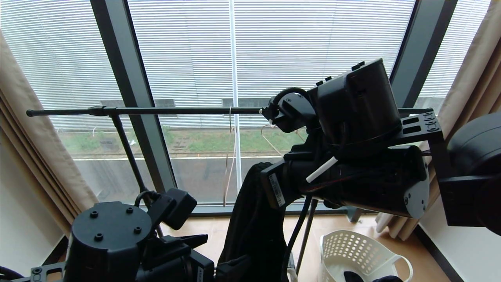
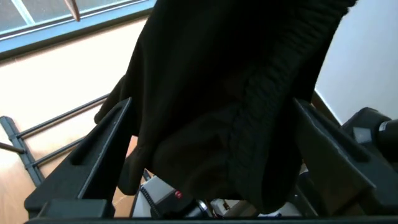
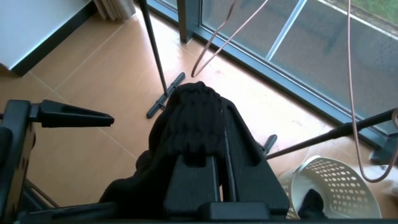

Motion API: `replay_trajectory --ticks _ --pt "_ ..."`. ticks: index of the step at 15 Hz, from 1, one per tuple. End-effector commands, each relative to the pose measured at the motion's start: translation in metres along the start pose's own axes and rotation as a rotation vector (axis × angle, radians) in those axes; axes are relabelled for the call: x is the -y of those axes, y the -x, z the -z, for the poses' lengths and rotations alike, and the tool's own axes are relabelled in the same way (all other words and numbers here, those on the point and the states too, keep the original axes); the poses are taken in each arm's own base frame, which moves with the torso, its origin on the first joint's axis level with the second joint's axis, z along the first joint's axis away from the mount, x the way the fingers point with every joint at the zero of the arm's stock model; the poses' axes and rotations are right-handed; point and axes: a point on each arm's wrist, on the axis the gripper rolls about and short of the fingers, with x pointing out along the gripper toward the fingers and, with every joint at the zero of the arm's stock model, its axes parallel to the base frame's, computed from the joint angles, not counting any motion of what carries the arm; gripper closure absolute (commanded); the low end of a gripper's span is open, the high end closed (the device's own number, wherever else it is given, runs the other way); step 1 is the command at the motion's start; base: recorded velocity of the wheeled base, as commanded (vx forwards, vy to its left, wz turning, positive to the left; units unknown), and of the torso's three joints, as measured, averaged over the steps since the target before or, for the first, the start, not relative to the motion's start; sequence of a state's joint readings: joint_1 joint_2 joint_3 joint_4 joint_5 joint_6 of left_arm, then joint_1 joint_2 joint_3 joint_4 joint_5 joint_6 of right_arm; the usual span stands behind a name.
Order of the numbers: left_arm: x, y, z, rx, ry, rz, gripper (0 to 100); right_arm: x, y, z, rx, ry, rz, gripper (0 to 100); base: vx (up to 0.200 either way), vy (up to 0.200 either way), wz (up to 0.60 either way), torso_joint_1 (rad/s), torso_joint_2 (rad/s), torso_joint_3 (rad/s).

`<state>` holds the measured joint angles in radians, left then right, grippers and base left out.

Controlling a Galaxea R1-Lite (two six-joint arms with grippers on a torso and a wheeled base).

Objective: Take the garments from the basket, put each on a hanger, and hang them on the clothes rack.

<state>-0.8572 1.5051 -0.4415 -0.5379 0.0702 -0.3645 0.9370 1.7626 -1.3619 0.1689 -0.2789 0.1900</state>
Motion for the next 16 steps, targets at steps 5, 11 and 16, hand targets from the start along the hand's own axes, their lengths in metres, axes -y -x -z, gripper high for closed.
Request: replay_trajectory --ticks 5,11,16 --pt "-0.005 -0.027 0.014 -0.087 -0.004 -0.039 0 -0.003 0.006 -0.006 0.028 -0.003 -0.015 100 0.000 0.000 0.00 0.000 0.00 0.000" --pt "-0.017 -0.045 0.023 -0.146 0.008 -0.095 0 0.010 0.031 -0.016 0.088 -0.033 -0.005 100 0.000 0.000 0.00 0.000 0.00 0.000" --pt "-0.015 -0.043 0.028 -0.155 -0.005 -0.104 0 0.034 0.041 -0.025 0.130 -0.076 0.052 100 0.000 0.000 0.00 0.000 0.00 0.000"
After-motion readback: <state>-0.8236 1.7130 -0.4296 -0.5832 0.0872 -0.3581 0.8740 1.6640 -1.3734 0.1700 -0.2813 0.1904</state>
